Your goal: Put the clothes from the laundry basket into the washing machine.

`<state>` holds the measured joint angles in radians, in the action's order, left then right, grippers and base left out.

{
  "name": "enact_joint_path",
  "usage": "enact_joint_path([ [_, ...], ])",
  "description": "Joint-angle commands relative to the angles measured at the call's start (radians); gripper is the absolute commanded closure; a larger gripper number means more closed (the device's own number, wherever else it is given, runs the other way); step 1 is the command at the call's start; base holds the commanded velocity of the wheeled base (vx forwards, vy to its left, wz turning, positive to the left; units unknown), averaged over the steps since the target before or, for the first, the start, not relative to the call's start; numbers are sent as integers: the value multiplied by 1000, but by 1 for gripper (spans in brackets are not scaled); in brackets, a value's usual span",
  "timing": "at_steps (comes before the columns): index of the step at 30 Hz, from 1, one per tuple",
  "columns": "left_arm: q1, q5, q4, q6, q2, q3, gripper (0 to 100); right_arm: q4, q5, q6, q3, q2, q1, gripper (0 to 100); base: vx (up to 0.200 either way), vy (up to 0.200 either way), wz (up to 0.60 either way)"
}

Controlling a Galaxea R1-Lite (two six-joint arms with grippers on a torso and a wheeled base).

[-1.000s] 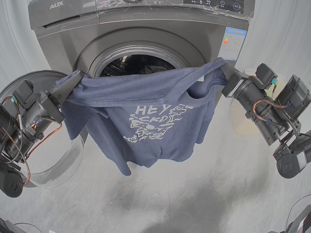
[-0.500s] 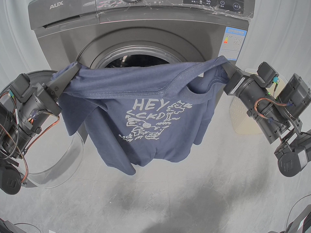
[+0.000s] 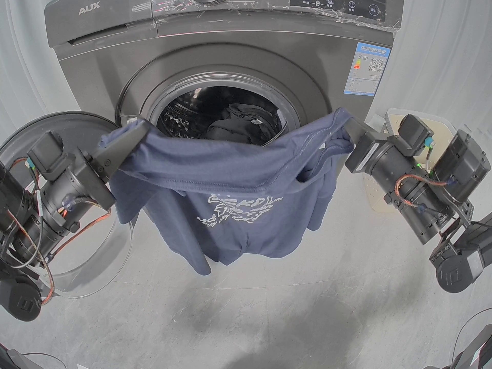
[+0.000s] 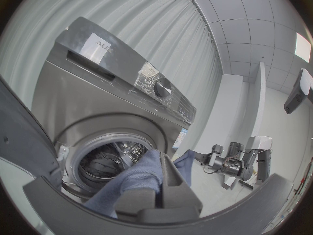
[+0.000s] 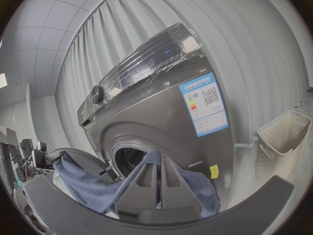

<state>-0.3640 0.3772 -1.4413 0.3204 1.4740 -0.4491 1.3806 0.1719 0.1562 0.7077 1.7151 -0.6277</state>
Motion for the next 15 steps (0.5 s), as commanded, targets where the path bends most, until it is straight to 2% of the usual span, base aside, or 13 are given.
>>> enact_joint_path([
  [1,-85,-6,2,-4,65,3,100,9,-9,-1,-13,80,-26,100,0,0,0],
  [6,-118,-14,-7,-7,132,-26,100,28,-12,11,-20,141,-76,100,0,0,0],
  [7,-118,-18,-10,-6,144,-49,100,20,-9,17,-36,170,-93,0,0,0,0],
  [12,-121,-18,1,-6,150,-115,100,8,-9,16,-143,221,-126,0,0,0,0],
  [15,-128,-18,13,-4,150,-169,100,15,-28,2,-249,296,-126,0,0,0,0],
])
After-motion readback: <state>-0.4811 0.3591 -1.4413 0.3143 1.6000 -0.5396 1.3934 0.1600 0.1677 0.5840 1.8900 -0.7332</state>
